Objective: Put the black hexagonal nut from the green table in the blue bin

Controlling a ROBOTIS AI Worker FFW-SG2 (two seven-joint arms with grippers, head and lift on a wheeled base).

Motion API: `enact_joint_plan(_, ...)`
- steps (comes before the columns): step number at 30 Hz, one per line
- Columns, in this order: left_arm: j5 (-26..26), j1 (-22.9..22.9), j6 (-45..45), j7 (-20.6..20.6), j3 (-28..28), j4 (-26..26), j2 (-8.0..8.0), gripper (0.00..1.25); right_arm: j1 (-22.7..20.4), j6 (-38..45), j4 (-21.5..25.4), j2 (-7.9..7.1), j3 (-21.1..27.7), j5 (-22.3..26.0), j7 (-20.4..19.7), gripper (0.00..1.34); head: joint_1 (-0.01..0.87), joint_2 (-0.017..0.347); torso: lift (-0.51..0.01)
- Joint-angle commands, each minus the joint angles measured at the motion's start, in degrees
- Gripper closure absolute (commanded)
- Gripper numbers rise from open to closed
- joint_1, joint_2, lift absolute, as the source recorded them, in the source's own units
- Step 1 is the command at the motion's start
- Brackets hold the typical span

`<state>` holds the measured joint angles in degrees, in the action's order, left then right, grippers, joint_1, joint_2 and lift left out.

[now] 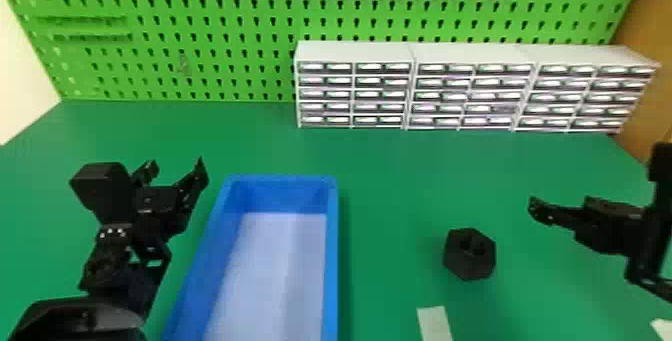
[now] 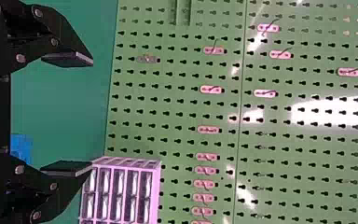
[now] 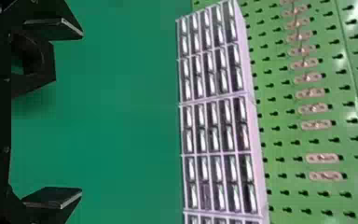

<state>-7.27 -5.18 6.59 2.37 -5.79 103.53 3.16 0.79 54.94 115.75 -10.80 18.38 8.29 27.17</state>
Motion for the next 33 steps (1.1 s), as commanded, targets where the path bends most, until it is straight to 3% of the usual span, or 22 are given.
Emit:
enact_joint_plan(1,0.1,0.0,0.0,0.0,0.1,0.0,0.0,0.46,1.1,3.6,0.1,-1.42,-1.2,-2.5,2.7,0.12,0.657,0.057,-0.095)
enact_joint_plan(7,0.1,0.0,0.0,0.0,0.2,0.0,0.0,0.46,2.5,6.7,0.0,-1.95,-2.5,-8.6,9.5,0.12,0.657,0.057,-0.095)
enact_joint_plan(20,0.5,0.3,0.0,-0.1,0.2,0.0,0.0,0.46,5.0,9.0,-0.3,0.95,-2.7,-27.2,26.2,0.12,0.657,0.057,-0.095)
enact_joint_plan(25,0.5,0.3,0.0,0.0,0.3,0.0,0.0,0.46,5.4,9.0,-1.1,0.69,-3.3,-28.2,29.3,0.12,0.657,0.057,-0.095)
enact_joint_plan(33,0.5,0.4,0.0,0.0,0.3,0.0,0.0,0.46,5.6,9.0,-1.6,0.6,-3.4,-28.7,30.9,0.12,0.657,0.057,-0.095)
